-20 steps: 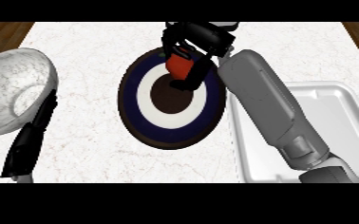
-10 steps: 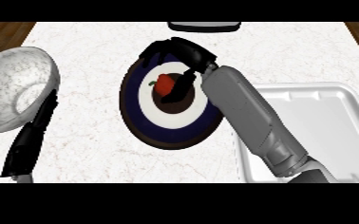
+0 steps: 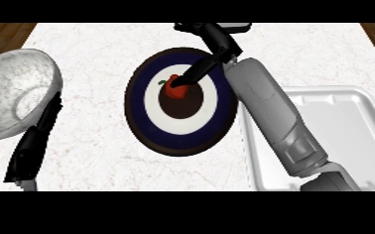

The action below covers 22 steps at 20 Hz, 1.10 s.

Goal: Pick the bell pepper from the tray and place it in the plate

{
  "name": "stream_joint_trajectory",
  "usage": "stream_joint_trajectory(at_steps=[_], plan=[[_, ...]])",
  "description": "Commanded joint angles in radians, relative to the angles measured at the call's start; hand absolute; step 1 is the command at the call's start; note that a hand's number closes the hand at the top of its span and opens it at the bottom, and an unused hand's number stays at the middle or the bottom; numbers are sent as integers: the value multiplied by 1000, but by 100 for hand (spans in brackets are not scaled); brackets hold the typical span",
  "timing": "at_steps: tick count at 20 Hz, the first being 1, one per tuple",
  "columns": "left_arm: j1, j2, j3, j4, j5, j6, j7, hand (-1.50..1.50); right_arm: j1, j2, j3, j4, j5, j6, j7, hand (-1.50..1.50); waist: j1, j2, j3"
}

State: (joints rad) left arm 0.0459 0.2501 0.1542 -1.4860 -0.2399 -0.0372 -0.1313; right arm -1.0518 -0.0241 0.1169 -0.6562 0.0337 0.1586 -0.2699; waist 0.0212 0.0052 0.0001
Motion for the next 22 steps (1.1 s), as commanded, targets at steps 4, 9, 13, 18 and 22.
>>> stream_joint_trajectory(at_steps=[4, 9, 13, 18, 22], plan=[[-23, 0, 10, 31, 1, -1, -8, 0, -14, -130, -198, 158, -147, 124, -53, -150, 9, 11, 1], [-19, 27, 15, 3, 22, -42, -22, 0, -13, -212, -284, 286, -199, 233, -182, -150, 37, 21, 2], [-63, -10, -20, 17, -14, -10, 9, 0, -29, -285, -290, 364, -178, 324, -258, -150, 41, 26, 2], [-48, -24, -38, -15, -29, 3, 0, 0, -5, -370, -276, 395, -135, 388, -380, -150, 64, 37, 4], [-20, -6, -18, -10, 6, -36, -19, 0, -3, -438, -287, 435, -135, 463, -385, -150, 63, 34, 3]])
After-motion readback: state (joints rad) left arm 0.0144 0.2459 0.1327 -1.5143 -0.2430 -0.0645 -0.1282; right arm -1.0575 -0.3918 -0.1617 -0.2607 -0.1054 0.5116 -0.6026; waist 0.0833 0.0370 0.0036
